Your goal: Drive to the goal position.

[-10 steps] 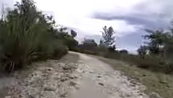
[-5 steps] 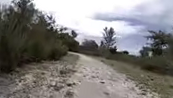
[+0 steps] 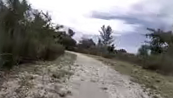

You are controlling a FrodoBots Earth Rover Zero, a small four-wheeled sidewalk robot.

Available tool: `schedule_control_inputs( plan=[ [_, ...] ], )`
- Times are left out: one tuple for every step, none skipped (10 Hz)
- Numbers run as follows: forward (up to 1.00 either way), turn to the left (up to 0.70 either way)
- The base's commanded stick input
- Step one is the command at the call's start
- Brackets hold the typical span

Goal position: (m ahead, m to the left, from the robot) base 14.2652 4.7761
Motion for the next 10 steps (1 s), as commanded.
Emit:
schedule_control_inputs(
  plan=[
    [0.7,0.0],
    [0.7,0.0],
    [0.7,0.0],
    [0.7,0.0],
    [0.7,0.0],
    [0.7,0.0],
    [0.7,0.0],
    [0.7,0.0],
    [0.7,0.0],
    [0.7,0.0]
  ],
)
